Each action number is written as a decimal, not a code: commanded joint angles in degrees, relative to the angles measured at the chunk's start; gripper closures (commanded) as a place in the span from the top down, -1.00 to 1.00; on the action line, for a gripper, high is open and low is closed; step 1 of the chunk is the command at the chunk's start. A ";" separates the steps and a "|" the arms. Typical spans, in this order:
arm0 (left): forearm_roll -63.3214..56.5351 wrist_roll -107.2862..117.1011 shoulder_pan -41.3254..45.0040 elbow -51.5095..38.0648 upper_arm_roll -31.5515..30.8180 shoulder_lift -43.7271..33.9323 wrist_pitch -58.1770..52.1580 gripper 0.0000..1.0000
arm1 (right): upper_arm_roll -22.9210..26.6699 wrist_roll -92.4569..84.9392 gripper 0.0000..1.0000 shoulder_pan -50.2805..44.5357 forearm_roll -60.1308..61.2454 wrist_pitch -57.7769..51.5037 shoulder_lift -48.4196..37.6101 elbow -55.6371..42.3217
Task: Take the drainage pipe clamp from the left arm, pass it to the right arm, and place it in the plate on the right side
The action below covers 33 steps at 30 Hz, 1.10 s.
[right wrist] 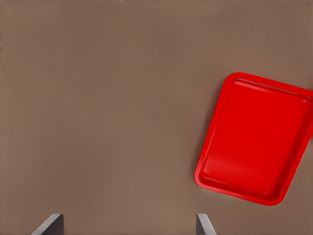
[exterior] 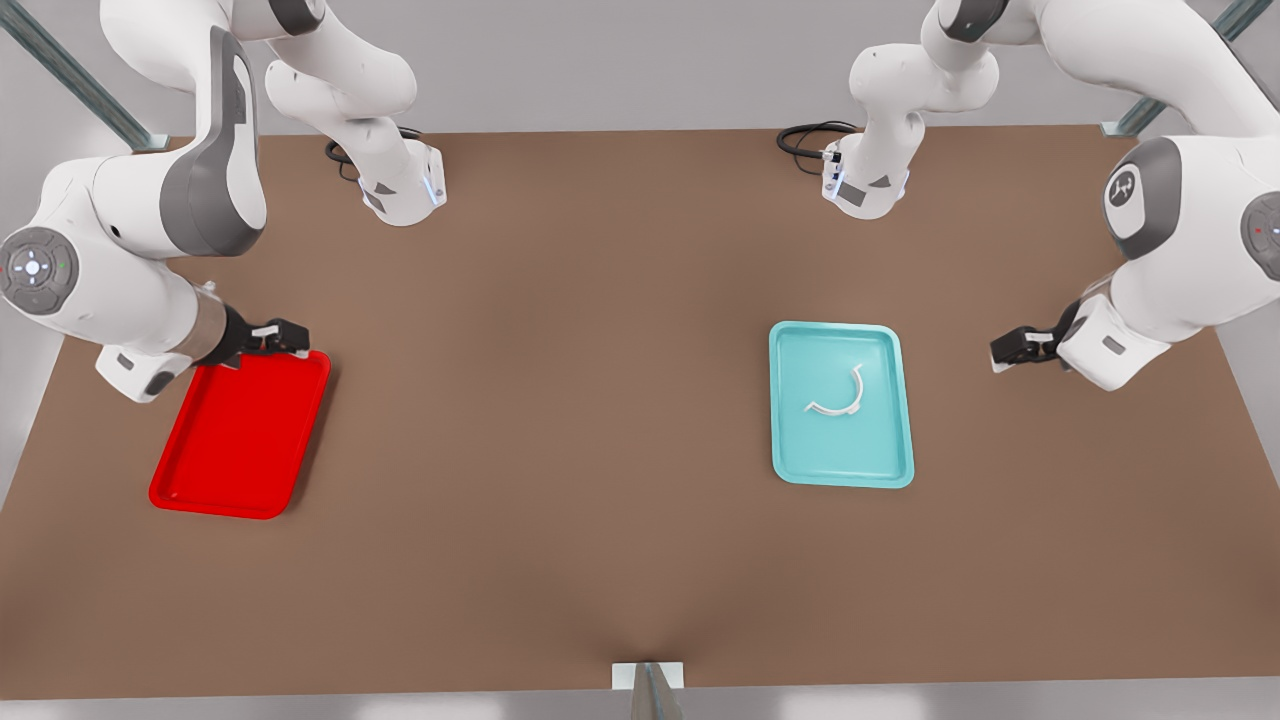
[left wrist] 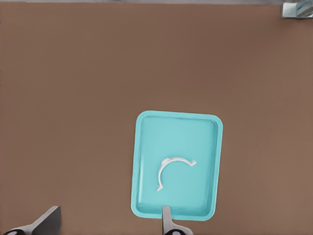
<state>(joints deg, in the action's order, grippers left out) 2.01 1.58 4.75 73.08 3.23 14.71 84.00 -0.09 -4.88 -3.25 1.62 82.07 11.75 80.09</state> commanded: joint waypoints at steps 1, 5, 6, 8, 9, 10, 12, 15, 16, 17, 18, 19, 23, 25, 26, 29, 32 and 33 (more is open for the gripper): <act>-0.16 -2.72 -0.09 0.84 0.02 -0.03 2.30 1.00 | 0.00 -3.30 1.00 0.00 0.05 2.48 -0.06 0.06; 1.15 -0.53 1.49 16.82 0.02 0.06 16.71 1.00 | 0.00 -3.38 1.00 0.00 0.05 2.48 -0.15 0.06; 1.51 4.65 2.64 25.87 -0.07 -2.14 27.43 1.00 | 0.00 -3.47 1.00 0.00 0.05 2.48 -0.15 0.06; 3.00 10.46 2.81 33.88 0.02 -3.72 34.82 1.00 | 0.00 -3.47 1.00 0.00 0.05 2.48 -0.15 0.15; 3.00 17.74 3.60 38.89 0.02 -4.95 40.70 1.00 | 0.00 -3.38 1.00 0.00 0.05 2.48 -0.15 0.06; 3.00 21.53 4.92 43.19 0.02 -6.09 45.01 1.00 | 0.00 -3.38 1.00 0.00 0.05 2.48 -0.15 0.06; 3.00 27.25 5.80 49.79 -0.07 -6.80 53.10 1.00 | 0.00 -3.38 1.00 0.00 0.05 2.48 -0.15 0.06; 4.58 27.95 5.71 52.17 -0.07 -5.22 54.95 1.00 | 0.00 -3.38 1.00 0.00 -0.04 2.48 -0.15 0.06; 5.11 27.95 5.71 52.96 -0.07 -5.13 55.21 1.00 | 0.00 -3.38 1.00 0.00 -0.04 2.48 -0.15 0.06; 5.11 27.95 5.71 54.18 -0.07 -5.13 56.27 1.00 | 0.00 -3.38 1.00 0.00 -0.04 2.48 -0.15 0.15; 5.11 27.95 5.80 56.29 -0.07 -5.13 58.72 1.00 | 0.00 -3.38 1.00 0.00 -0.04 2.48 -0.15 0.15; 5.11 27.95 5.89 57.18 -0.07 -5.13 59.43 1.00 | 0.00 -3.38 1.00 0.00 -0.04 2.48 -0.15 0.15; 5.03 27.60 6.15 61.39 0.02 -4.25 63.03 1.00 | 0.00 -3.38 1.00 0.00 -0.04 2.39 -0.15 0.15; 5.03 27.34 6.15 62.89 0.02 -3.02 65.85 1.00 | 0.00 -3.38 1.00 0.00 -0.04 2.39 -0.15 0.15; 5.03 27.25 6.50 63.15 0.02 -2.58 66.20 0.99 | 0.00 -3.38 1.00 0.00 -0.04 2.39 -0.15 0.15; 4.76 27.16 6.59 63.95 0.02 -0.56 66.90 0.92 | 0.00 -3.38 1.00 0.00 -0.04 2.39 -0.15 0.15; 4.67 27.16 6.59 64.12 0.02 0.32 67.08 0.86 | 0.00 -3.38 1.00 0.00 -0.13 2.39 -0.15 0.15; 4.67 27.16 6.59 64.12 0.02 0.76 67.08 0.77 | 0.00 -3.38 1.00 0.00 -0.13 2.39 -0.15 0.15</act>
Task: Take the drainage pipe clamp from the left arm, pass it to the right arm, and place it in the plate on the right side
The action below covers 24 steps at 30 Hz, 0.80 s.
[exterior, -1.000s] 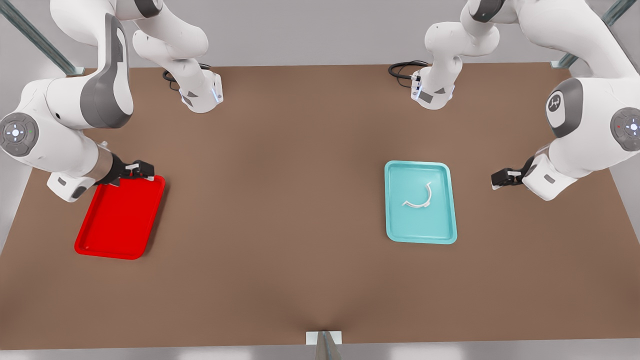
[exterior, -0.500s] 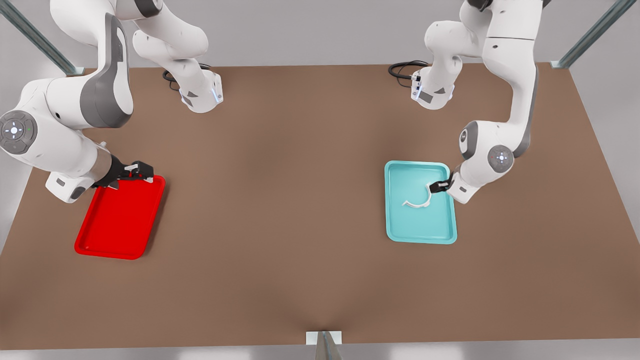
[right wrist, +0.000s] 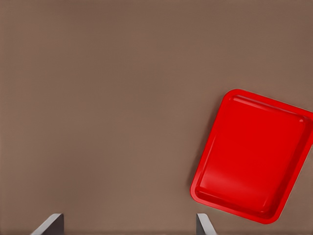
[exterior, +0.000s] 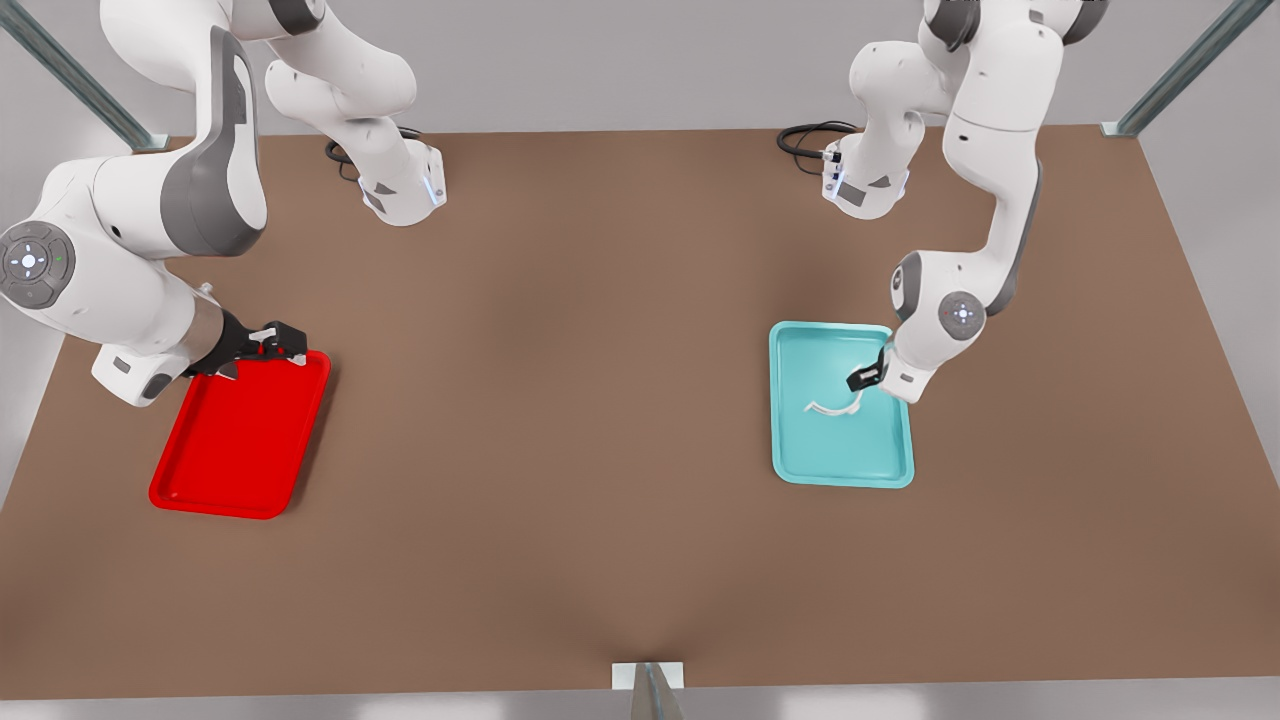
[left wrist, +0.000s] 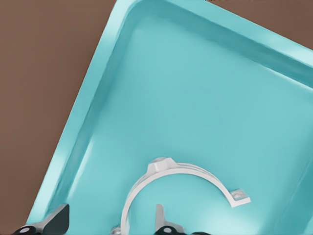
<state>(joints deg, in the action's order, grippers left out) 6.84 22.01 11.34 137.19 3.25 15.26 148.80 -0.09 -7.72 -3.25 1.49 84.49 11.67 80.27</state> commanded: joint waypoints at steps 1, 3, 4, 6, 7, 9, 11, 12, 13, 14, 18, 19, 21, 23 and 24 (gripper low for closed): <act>-0.25 6.73 0.00 0.01 0.00 0.38 2.37 0.61 | 0.00 -0.54 1.00 0.00 0.00 -0.03 -0.06 -0.03; -0.25 6.73 0.00 0.01 0.00 1.43 2.72 0.45 | 0.00 -0.54 1.00 0.00 0.00 -0.03 -0.06 -0.03; -0.25 6.73 0.00 0.01 0.00 1.87 2.72 0.34 | 0.00 -0.54 1.00 0.00 0.00 -0.03 -0.06 -0.03; -0.33 6.64 0.26 0.01 0.00 2.31 2.72 0.29 | 0.00 -0.63 1.00 0.00 0.00 -0.03 -0.06 -0.03; -0.25 6.64 0.26 0.01 0.00 2.31 2.72 0.24 | 0.00 -0.72 1.00 0.00 0.00 -0.03 -0.06 -0.03; -0.34 6.64 0.35 0.01 0.00 2.67 2.72 0.20 | 0.00 -0.72 1.00 0.00 0.00 -0.03 -0.06 -0.03; -0.25 6.64 0.35 0.45 0.00 2.58 2.64 0.18 | 0.09 -0.98 1.00 0.09 0.00 -0.03 0.02 -0.03; -0.34 6.64 0.44 0.80 0.00 2.40 2.63 0.17 | 0.09 -1.24 1.00 0.09 0.00 -0.03 -0.06 0.06; -0.25 6.64 0.79 1.15 0.00 2.31 2.63 0.12 | 0.09 -1.42 1.00 0.09 0.00 -0.03 -0.06 0.06; -0.25 6.64 0.79 1.32 0.00 2.23 2.63 0.11 | 0.09 -1.51 1.00 0.09 0.00 -0.03 -0.06 0.06; -0.25 6.64 0.79 1.76 0.00 2.14 2.63 0.07 | 0.09 -1.51 1.00 0.09 0.00 -0.03 -0.06 0.06; -0.25 6.64 0.79 1.76 0.00 2.14 2.63 0.05 | 0.09 -1.86 1.00 0.17 0.00 -0.03 0.02 0.06; -0.34 6.73 0.79 1.76 0.00 2.31 2.63 -0.06 | 0.09 -1.95 1.00 0.17 0.00 -0.03 -0.06 0.06; -0.25 6.73 0.88 1.76 -0.08 2.49 2.63 -0.20 | 0.09 -1.95 1.00 0.09 0.00 -0.03 -0.06 0.06; -0.34 6.73 0.88 1.76 -0.08 2.49 2.63 -0.24 | 0.09 -1.95 1.00 0.17 0.00 -0.03 -0.06 0.06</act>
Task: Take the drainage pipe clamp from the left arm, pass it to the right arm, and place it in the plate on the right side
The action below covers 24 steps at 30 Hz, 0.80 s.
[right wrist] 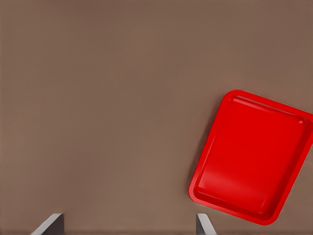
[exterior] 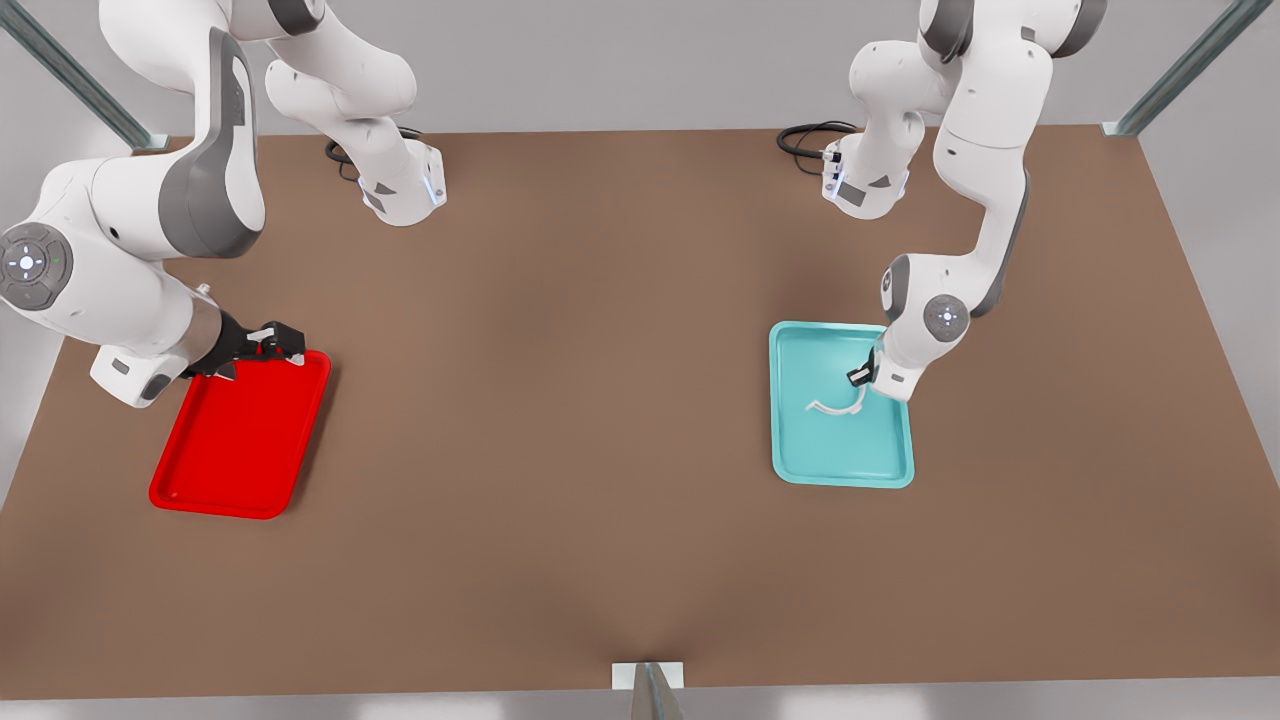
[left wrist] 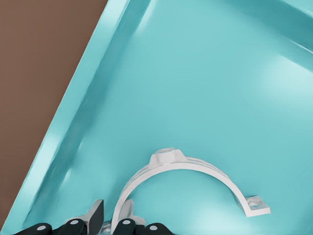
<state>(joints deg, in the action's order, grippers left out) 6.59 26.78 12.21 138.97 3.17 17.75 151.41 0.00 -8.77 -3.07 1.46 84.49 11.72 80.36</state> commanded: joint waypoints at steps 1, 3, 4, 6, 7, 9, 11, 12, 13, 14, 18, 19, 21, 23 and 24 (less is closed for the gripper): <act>0.00 1.96 0.01 -0.02 -0.01 0.01 0.02 -0.30 | 0.00 -0.90 1.00 -0.01 0.04 -0.03 -0.03 -0.03; 0.00 2.04 -0.08 -0.02 -0.01 0.10 0.02 -0.41 | 0.00 -1.07 1.00 -0.01 0.04 -0.03 -0.03 -0.03; 0.00 2.04 -0.08 -0.02 -0.01 0.18 0.02 -0.44 | 0.09 -1.25 1.00 0.08 0.04 -0.03 -0.03 0.06; 0.00 2.04 -0.08 -0.02 -0.01 0.18 0.02 -0.55 | 0.09 -1.25 1.00 -0.01 0.04 -0.03 -0.03 0.06; 0.00 2.13 0.01 -0.02 -0.01 0.18 0.11 -0.57 | 0.09 -1.25 1.00 -0.01 0.12 -0.03 -0.03 0.06; 0.00 2.22 -0.08 -0.02 -0.01 0.10 0.02 -0.57 | 0.09 -1.25 1.00 0.08 0.12 -0.03 -0.03 0.06; 0.09 2.22 -0.08 -0.02 -0.01 0.10 0.02 -0.57 | 0.09 -1.25 1.00 0.08 0.04 -0.03 -0.03 0.06; 0.09 2.31 -0.08 -0.02 -0.01 0.01 0.02 -0.57 | 0.09 -1.25 1.00 0.08 0.12 -0.03 -0.03 0.06; 0.09 2.22 -0.08 -0.11 -0.01 -0.78 -0.50 -0.57 | 0.09 -1.25 1.00 0.08 0.12 -0.03 -0.03 0.15; 0.09 2.04 0.01 -0.28 -0.09 -1.83 -0.77 -0.57 | 0.09 -1.25 1.00 0.08 0.04 -0.03 -0.03 0.15; 0.44 3.01 3.87 -1.68 -0.44 -7.20 -5.69 -0.57 | 0.09 -1.25 1.00 0.08 0.12 -0.12 -0.03 0.15; 0.44 4.24 5.54 -2.83 -0.44 -8.07 -6.92 -0.57 | 0.09 -1.25 1.00 0.08 0.12 -0.12 -0.03 0.15; 0.52 7.92 9.67 -6.60 -0.53 -8.96 -9.81 -0.57 | 0.09 -1.25 1.00 0.08 0.04 -0.12 -0.03 0.15; 3.77 11.97 16.18 -13.81 -0.44 -7.81 -11.49 -0.57 | 0.09 -1.25 1.00 -0.01 0.12 -0.03 -0.03 0.15; 6.06 12.94 18.55 -16.71 -0.36 -6.85 -11.49 -0.57 | 0.09 -1.25 1.00 0.08 0.12 -0.12 -0.03 0.15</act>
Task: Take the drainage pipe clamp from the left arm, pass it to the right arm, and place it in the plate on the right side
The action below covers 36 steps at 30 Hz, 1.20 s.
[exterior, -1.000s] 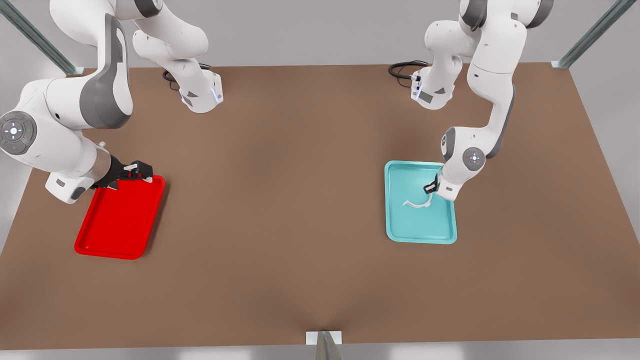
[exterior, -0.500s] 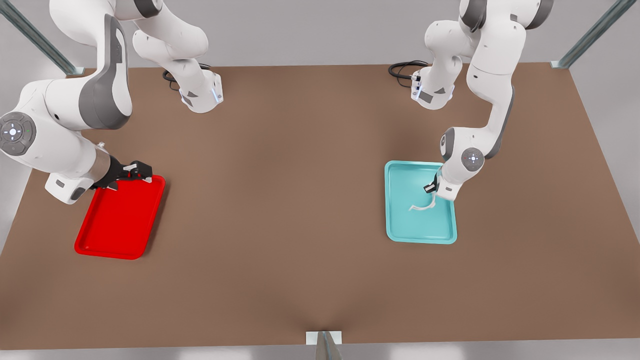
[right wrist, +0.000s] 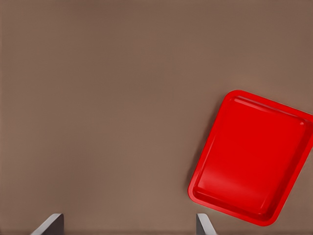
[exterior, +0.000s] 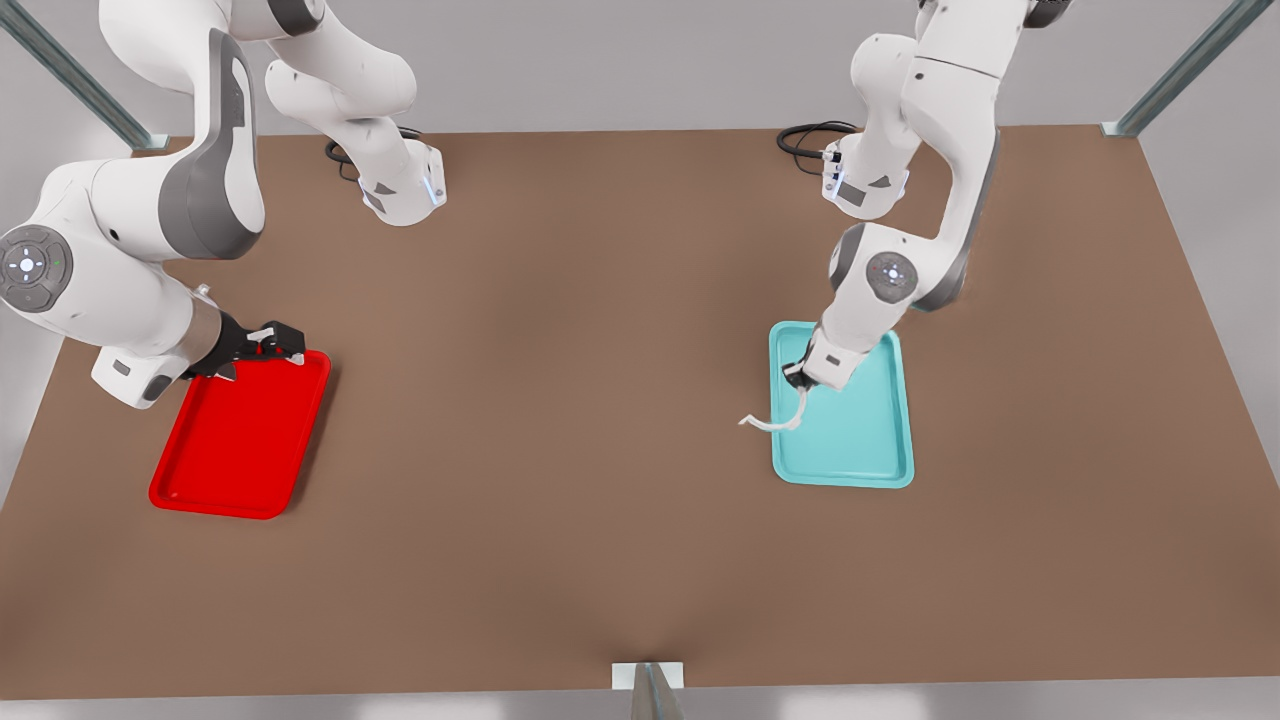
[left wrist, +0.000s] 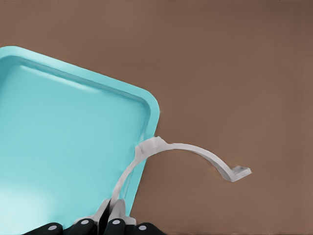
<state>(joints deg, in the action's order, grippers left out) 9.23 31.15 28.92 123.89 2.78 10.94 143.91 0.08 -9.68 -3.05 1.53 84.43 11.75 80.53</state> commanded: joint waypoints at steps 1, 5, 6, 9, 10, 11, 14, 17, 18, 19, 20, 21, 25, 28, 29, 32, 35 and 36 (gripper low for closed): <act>3.60 11.03 4.39 -6.38 0.03 2.59 -3.99 -0.57 | 0.00 -0.34 1.00 -0.03 0.05 -0.06 -0.06 -0.03; 3.60 20.88 11.33 -24.83 0.03 13.40 -3.90 -0.57 | 0.00 -0.34 1.00 0.06 0.05 -0.06 -0.06 -0.03; 3.60 22.54 12.13 -29.32 -0.05 16.13 -3.90 -0.57 | 0.00 -0.34 1.00 0.06 0.05 -0.06 -0.06 -0.03; 4.57 23.34 13.27 -38.11 -0.32 21.67 -3.99 -0.57 | 0.00 -0.43 1.00 0.06 0.05 -0.06 0.02 -0.03; 4.48 23.34 13.18 -40.39 -0.84 23.16 -3.99 -0.57 | 0.00 -0.43 1.00 0.06 0.05 -0.06 0.02 -0.03; 4.39 23.25 13.09 -41.89 -2.16 23.95 -3.99 -0.57 | 0.00 -0.43 1.00 0.06 0.05 0.03 0.02 -0.03; 4.39 19.57 13.09 -43.47 -3.83 24.83 -3.90 -0.57 | 0.09 -0.43 1.00 0.06 0.05 -0.32 0.02 -0.03; 4.04 16.31 13.97 -44.70 -4.62 25.62 -4.07 -0.57 | -0.43 0.54 1.00 -1.08 0.23 2.66 2.92 -1.08; 4.04 13.85 13.88 -49.53 -4.71 27.47 -9.51 -0.57 | -1.05 5.27 1.00 -4.68 0.23 4.16 3.45 -1.17; 3.95 12.71 14.06 -51.12 -4.71 28.26 -10.67 -0.57 | -1.31 10.55 1.00 -8.54 0.49 5.48 4.33 -1.96; 3.95 9.37 14.50 -51.30 -4.71 28.61 -10.58 -0.57 | -1.32 10.91 1.00 -11.45 0.67 8.73 5.82 -2.22; 3.95 6.82 14.85 -52.00 -4.71 29.49 -10.58 -0.57 | -3.07 10.91 1.00 -12.15 0.84 11.28 7.14 -2.22; 4.13 7.17 14.85 -53.32 -5.50 30.37 -10.40 -0.57 | -8.61 8.89 1.00 -13.91 0.84 20.86 11.89 -1.61; 4.21 7.26 14.94 -53.32 -5.50 30.37 -10.23 -0.57 | -8.61 3.97 1.00 -13.91 0.93 22.18 12.33 -0.99; 4.21 7.26 14.94 -53.41 -5.50 30.37 -10.23 -0.57 | -8.61 2.65 1.00 -13.82 0.93 22.27 12.59 -0.99; 4.21 7.52 15.11 -53.85 -5.50 30.37 -10.14 -0.57 | -8.87 -3.15 1.00 -14.26 3.30 23.41 14.44 -0.91; 4.21 8.13 15.20 -54.11 -5.59 30.55 -10.05 -0.57 | -10.54 -3.59 1.00 -14.18 3.30 23.41 14.44 1.03; 4.21 8.13 15.20 -54.28 -5.50 30.55 -10.05 -0.57 | -10.63 -5.08 1.00 -13.91 3.39 23.41 14.44 1.12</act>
<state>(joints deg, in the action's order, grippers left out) 13.21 41.19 44.11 69.75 -2.72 41.55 133.99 -10.34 -8.38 -17.06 4.48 105.81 26.25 81.54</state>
